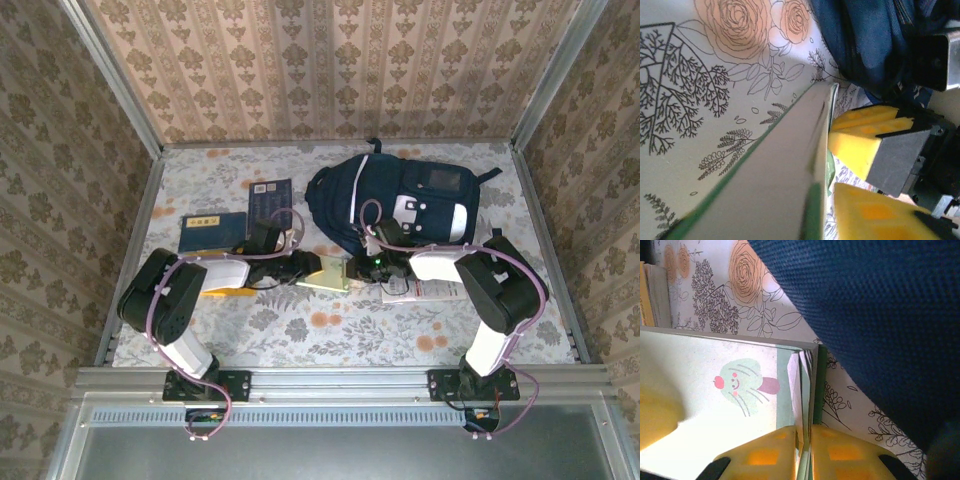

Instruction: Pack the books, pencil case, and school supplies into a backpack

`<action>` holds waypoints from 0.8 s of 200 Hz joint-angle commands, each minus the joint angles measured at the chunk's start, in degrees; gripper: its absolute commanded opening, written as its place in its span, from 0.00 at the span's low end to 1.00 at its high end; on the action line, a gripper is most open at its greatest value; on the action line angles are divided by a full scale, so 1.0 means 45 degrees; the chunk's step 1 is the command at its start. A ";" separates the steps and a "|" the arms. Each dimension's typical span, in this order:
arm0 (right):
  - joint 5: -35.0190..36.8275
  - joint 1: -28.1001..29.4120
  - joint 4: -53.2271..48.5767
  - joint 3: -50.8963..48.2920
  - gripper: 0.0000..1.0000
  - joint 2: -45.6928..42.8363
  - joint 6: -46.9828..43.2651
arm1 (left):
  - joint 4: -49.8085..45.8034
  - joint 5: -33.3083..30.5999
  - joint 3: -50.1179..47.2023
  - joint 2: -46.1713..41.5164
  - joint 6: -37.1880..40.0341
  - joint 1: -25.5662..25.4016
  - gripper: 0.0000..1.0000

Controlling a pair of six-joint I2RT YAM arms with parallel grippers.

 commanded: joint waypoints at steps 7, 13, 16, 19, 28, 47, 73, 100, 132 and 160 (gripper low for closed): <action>0.0364 -0.0316 -0.1036 -0.0624 0.19 0.0142 0.0161 | -0.0336 -0.0026 0.0228 -0.1199 0.0577 0.0045 0.17; 0.0253 -0.0387 -0.0990 -0.0633 0.21 0.0063 0.0178 | -0.0389 -0.0016 0.0247 -0.1395 0.0658 0.0045 0.14; 0.0195 -0.0426 -0.0959 -0.0642 0.22 0.0034 0.0194 | -0.0423 0.0020 0.0262 -0.1490 0.0682 0.0045 0.13; 0.0117 -0.0467 -0.0909 -0.0653 0.24 -0.0006 0.0211 | -0.0440 0.0029 0.0266 -0.1578 0.0705 0.0045 0.11; -0.0193 -0.0599 -0.0694 -0.0711 0.29 -0.0158 0.0313 | -0.0412 0.0154 0.0266 -0.1838 0.0727 0.0035 0.08; -0.1350 -0.0930 0.0191 -0.0866 0.38 -0.0499 0.0504 | -0.0377 0.0245 0.0267 -0.2480 0.0737 0.0054 0.03; -0.3401 -0.1738 0.2274 -0.1425 0.53 -0.1075 0.1535 | -0.0451 0.0228 0.0320 -0.3510 0.0750 0.0122 0.02; -0.4907 -0.2221 0.3673 -0.1678 0.62 -0.1748 0.2392 | -0.0571 0.0245 0.0464 -0.4415 0.0650 0.0203 0.02; -0.4469 -0.2355 0.3400 -0.1767 0.63 -0.2793 0.2535 | -0.1036 0.0148 0.0692 -0.5102 0.0718 0.0412 0.02; -0.2782 -0.2510 0.0642 -0.1299 0.63 -0.4171 0.0964 | -0.1924 0.0056 0.0918 -0.5455 0.1034 0.0659 0.00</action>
